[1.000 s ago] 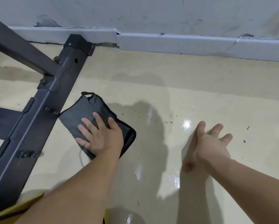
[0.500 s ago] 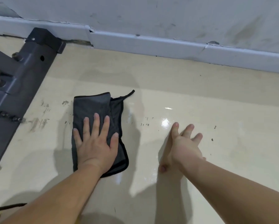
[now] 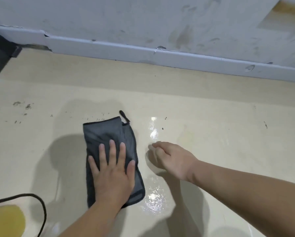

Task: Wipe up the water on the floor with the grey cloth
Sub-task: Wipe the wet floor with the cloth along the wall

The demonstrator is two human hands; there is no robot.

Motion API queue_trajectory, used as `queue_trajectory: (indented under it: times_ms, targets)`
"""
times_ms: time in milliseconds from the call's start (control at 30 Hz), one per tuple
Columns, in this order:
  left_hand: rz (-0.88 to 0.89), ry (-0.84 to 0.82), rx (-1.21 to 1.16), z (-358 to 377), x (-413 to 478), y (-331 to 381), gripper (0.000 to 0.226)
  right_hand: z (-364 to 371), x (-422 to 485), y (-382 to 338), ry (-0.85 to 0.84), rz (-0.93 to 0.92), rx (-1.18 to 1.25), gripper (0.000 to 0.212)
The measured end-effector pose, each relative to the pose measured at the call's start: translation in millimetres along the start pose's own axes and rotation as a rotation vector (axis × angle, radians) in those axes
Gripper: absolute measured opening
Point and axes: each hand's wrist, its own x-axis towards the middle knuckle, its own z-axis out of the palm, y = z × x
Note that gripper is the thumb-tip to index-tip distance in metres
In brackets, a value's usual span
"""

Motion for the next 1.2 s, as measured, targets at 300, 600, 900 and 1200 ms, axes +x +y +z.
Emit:
queue_trajectory:
  times_ms: [300,600,900,1200]
  targets:
    - [0.266,-0.172,0.059,33.4,-63.5,108.8,0.066,-51.4,-51.2,150.3,-0.009,-0.154,-0.488,0.037]
    - [0.066,-0.324,0.107,-1.5,-6.3,170.6,0.062,-102.8,-20.9,242.9,0.26,-0.041,-0.367,0.039]
    - [0.052,-0.321,0.142,10.2,54.9,322.2,0.062,-126.6,-11.7,274.4,0.045,0.137,-0.207,0.061]
    - [0.559,-0.374,0.208,38.8,-16.0,351.9,0.065,-146.8,-21.8,280.0,0.195,0.111,0.077,0.049]
